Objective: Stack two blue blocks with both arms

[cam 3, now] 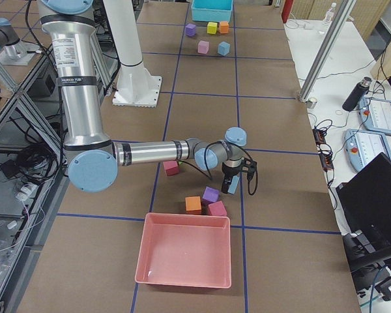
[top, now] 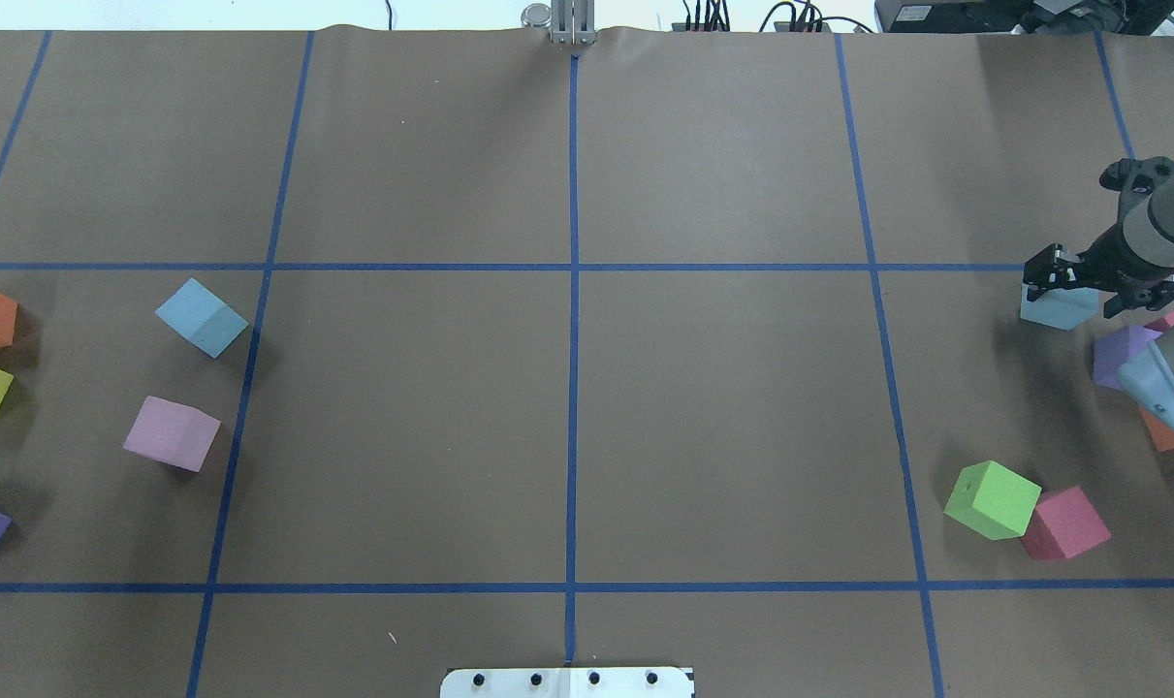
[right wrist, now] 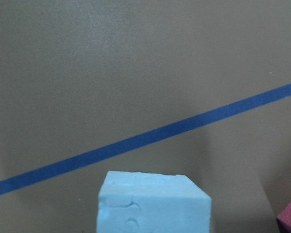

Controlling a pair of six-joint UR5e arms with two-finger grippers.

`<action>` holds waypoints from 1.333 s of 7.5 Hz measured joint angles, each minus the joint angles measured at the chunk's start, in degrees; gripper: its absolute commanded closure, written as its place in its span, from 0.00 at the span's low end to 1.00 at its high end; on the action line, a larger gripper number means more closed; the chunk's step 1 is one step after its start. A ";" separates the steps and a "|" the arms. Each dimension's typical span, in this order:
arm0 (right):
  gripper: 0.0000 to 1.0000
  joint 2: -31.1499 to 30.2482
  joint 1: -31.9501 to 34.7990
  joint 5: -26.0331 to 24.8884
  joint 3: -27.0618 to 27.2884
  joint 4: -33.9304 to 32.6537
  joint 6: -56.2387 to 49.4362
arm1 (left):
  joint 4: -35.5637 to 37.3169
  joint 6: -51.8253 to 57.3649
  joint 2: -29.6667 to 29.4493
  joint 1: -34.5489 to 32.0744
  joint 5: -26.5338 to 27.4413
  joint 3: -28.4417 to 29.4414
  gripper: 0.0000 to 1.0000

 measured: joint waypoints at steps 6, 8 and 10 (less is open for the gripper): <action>1.00 1.16 -0.69 0.64 2.25 1.99 -0.74 | -1.52 -0.04 0.42 -0.01 -0.03 0.41 0.02; 1.00 4.55 -1.75 0.57 5.84 1.79 -0.78 | -1.57 -0.04 0.44 -0.03 0.01 0.50 0.02; 1.00 11.58 -7.38 -0.19 8.05 0.19 -0.17 | -1.58 -0.04 0.44 -0.01 -0.04 0.58 0.02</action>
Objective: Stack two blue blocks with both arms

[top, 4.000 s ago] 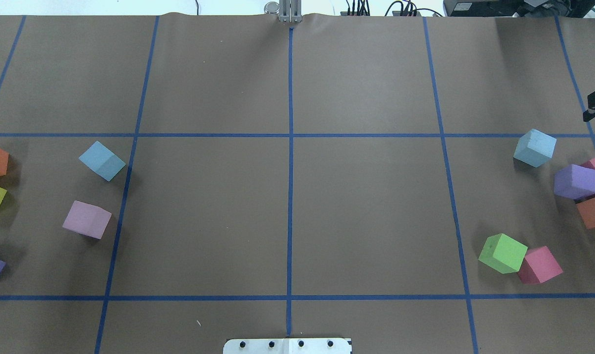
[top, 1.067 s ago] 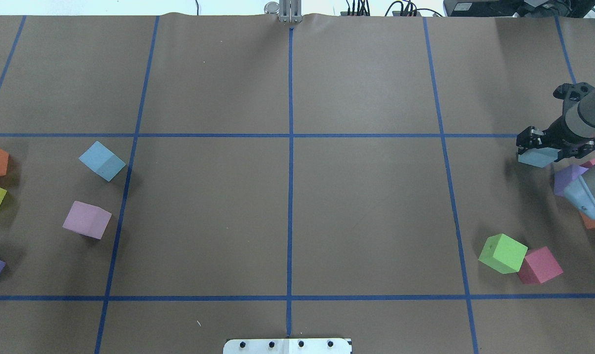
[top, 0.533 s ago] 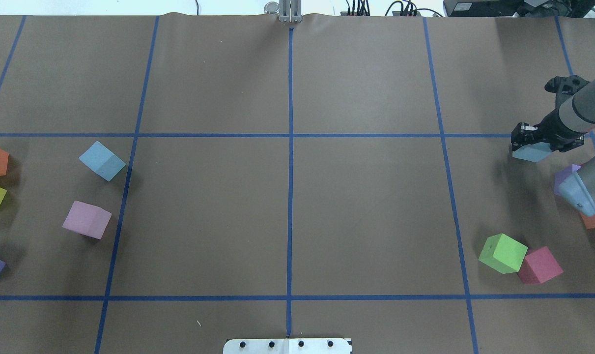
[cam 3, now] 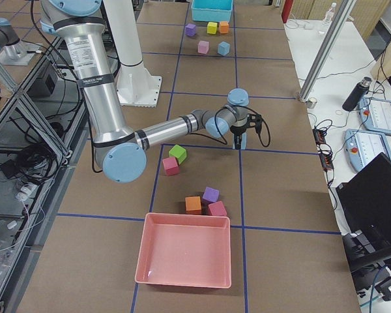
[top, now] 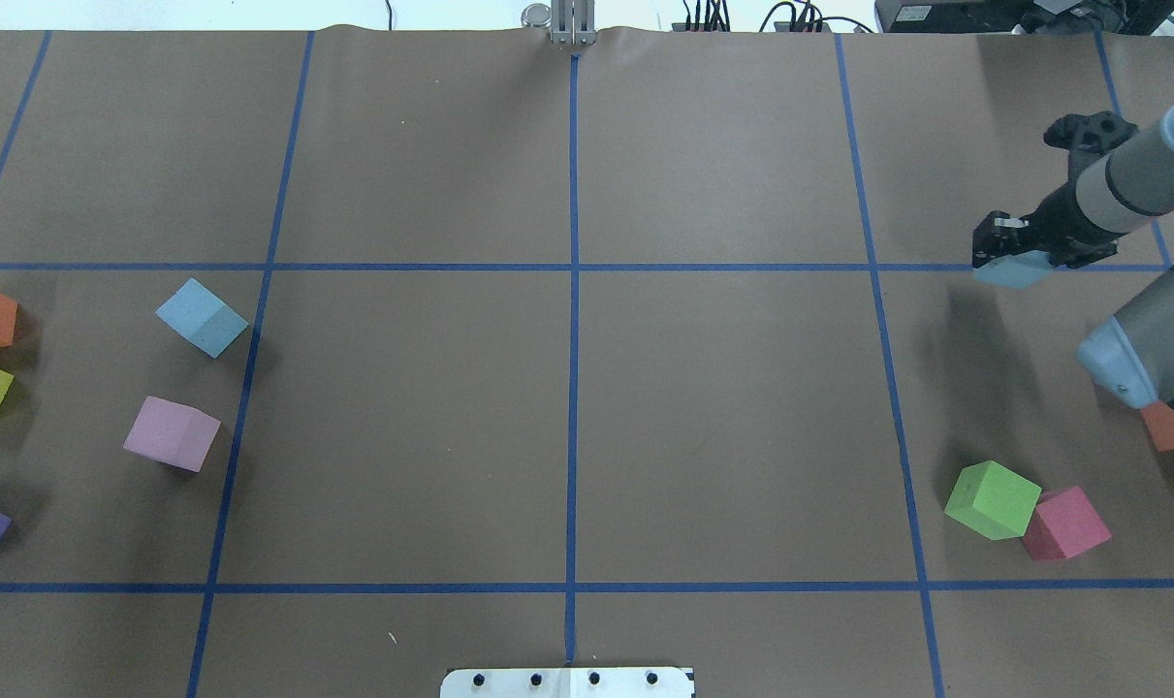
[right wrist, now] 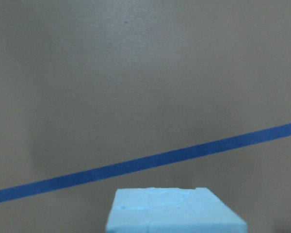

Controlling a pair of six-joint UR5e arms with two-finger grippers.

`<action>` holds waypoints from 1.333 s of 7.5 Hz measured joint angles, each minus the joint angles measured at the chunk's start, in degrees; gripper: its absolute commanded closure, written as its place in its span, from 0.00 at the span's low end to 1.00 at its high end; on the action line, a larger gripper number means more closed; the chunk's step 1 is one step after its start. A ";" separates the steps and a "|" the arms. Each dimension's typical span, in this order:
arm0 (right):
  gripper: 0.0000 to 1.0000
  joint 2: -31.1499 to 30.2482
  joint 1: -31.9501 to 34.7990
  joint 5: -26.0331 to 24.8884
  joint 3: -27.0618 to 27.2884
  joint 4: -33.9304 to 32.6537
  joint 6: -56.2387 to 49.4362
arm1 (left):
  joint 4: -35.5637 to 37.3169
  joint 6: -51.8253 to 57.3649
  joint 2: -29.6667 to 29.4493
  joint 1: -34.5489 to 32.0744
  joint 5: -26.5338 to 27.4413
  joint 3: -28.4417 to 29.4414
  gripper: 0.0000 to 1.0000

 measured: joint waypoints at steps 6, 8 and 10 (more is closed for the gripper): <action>1.00 31.95 -22.26 -13.07 -9.07 -29.43 15.98 | 0.00 -0.10 -0.05 0.03 -0.01 0.53 0.02; 1.00 34.41 -25.32 -14.28 -11.96 -29.30 17.46 | 0.00 -0.11 -0.08 0.03 -0.01 0.64 0.02; 0.97 34.37 -26.23 -14.52 -12.52 -28.19 17.34 | 0.00 -0.13 -0.09 0.03 -0.01 0.69 0.02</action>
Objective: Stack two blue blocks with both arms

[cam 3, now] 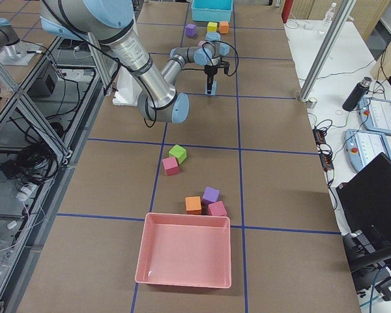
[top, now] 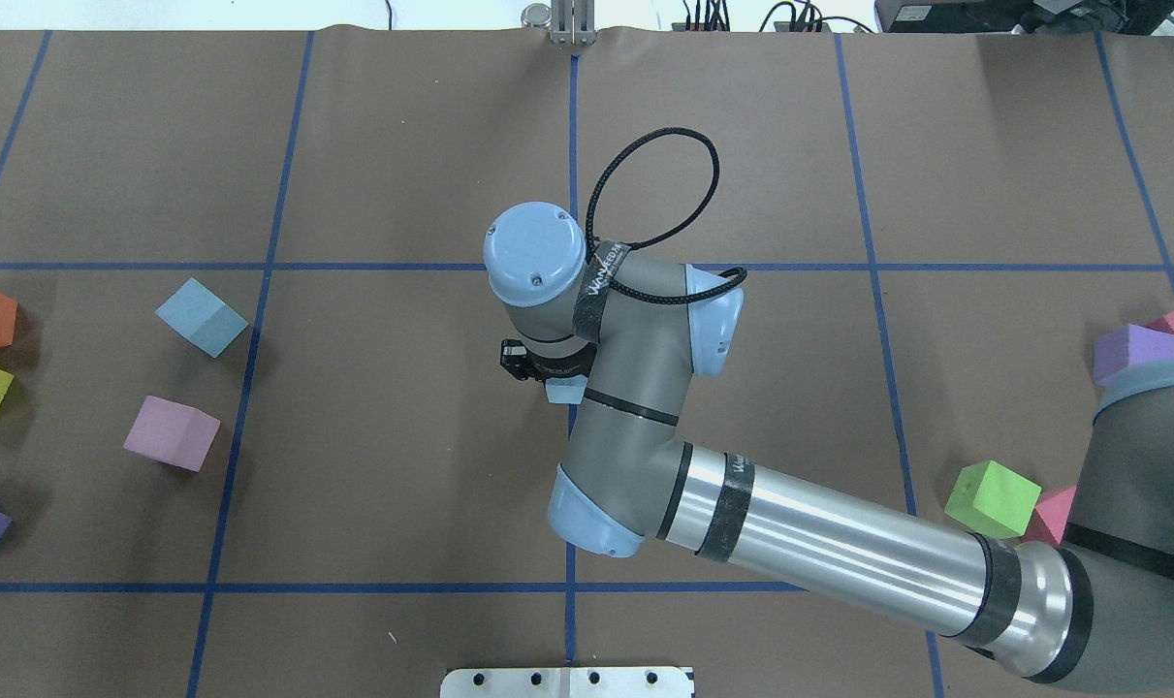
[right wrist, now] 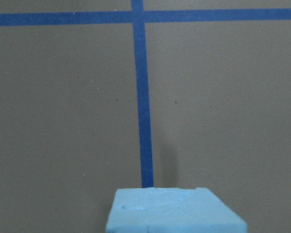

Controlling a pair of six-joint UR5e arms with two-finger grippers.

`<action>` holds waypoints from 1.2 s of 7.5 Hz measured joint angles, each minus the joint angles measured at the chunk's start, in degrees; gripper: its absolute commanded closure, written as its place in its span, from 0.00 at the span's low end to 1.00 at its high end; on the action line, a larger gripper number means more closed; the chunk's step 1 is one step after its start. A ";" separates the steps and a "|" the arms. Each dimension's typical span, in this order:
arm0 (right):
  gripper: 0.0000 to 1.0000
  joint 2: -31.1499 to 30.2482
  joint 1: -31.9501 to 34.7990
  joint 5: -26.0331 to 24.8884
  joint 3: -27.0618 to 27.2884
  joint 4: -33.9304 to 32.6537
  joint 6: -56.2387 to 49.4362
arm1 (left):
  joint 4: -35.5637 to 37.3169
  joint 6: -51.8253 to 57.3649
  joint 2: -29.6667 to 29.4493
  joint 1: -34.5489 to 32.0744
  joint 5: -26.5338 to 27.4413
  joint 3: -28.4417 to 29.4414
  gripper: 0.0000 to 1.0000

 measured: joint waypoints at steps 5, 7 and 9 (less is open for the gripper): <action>0.48 -0.17 -0.08 -0.06 -2.06 3.42 -0.37 | -0.08 0.06 0.00 0.00 0.00 -0.03 0.02; 0.01 -0.16 -0.03 -0.04 -2.94 4.60 -0.37 | -0.09 0.06 0.00 0.00 0.00 0.03 0.02; 0.00 -0.01 -0.06 -0.04 -3.00 4.75 -0.10 | -0.09 0.04 0.00 0.00 0.00 0.04 0.02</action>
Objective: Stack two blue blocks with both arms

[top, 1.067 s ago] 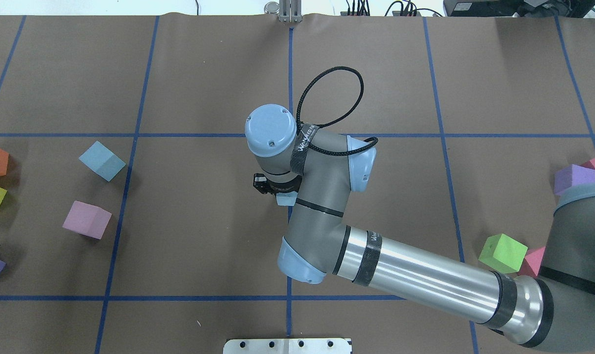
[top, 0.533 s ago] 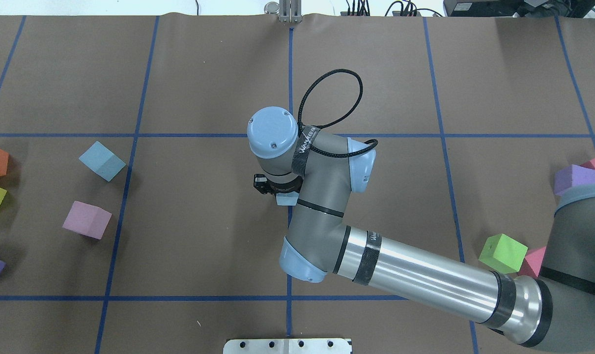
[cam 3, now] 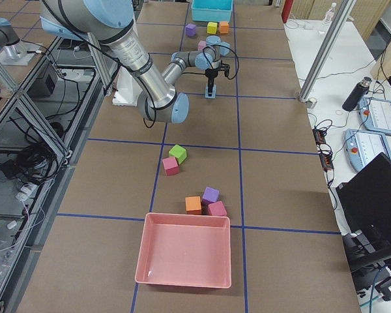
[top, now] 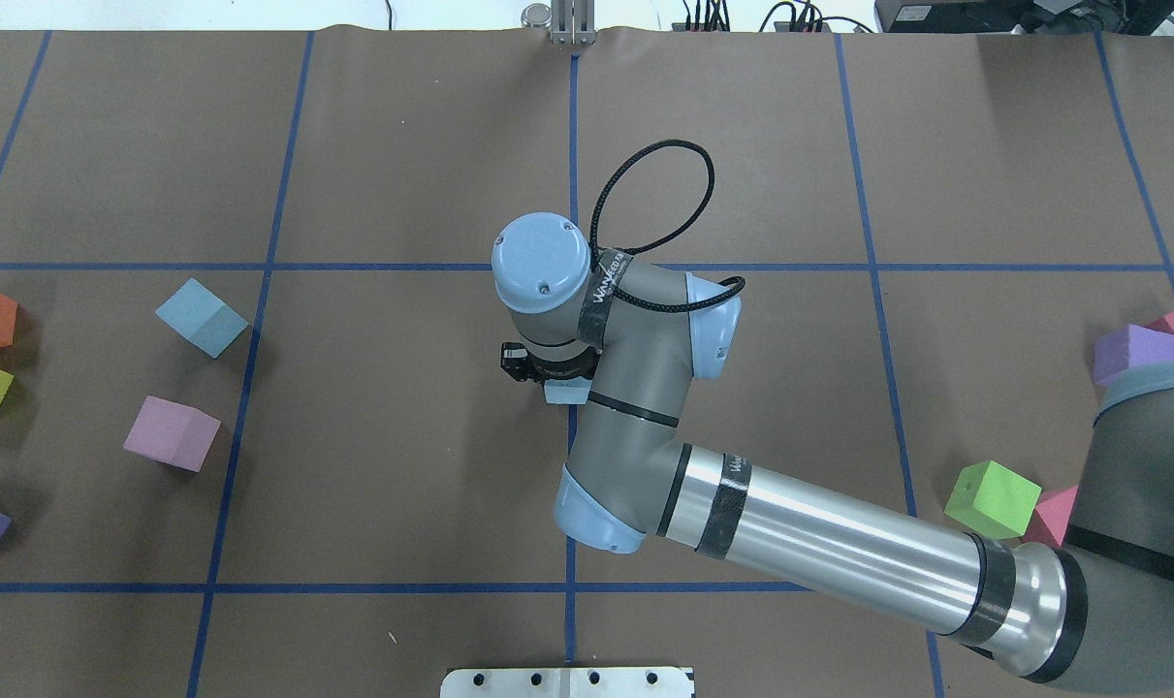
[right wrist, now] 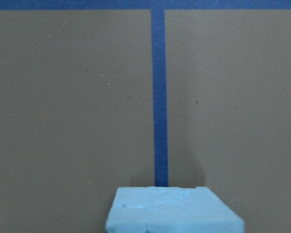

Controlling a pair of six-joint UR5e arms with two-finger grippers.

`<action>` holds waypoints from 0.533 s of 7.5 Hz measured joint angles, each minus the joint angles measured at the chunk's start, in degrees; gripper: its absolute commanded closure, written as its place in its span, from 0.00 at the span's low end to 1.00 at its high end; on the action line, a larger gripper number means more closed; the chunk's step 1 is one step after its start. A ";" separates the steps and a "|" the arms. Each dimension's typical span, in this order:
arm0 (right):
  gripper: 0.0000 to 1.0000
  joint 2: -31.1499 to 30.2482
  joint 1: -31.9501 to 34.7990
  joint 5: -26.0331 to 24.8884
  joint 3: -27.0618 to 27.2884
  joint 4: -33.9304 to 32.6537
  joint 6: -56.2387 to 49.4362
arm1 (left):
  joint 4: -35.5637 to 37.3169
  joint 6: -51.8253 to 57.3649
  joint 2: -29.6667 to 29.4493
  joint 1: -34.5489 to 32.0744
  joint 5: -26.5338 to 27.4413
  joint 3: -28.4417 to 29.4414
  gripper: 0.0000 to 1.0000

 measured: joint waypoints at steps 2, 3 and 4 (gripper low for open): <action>0.00 0.32 0.59 0.04 1.76 -0.12 -0.34 | 0.06 0.00 -0.12 0.00 0.00 0.00 0.02; 0.00 0.33 1.93 0.21 4.03 -0.87 -0.47 | 0.06 0.03 -0.35 0.00 0.00 -0.05 0.02; 0.00 0.33 4.25 0.56 6.91 -2.88 -1.42 | 0.03 0.10 -0.63 0.00 0.00 -0.24 0.02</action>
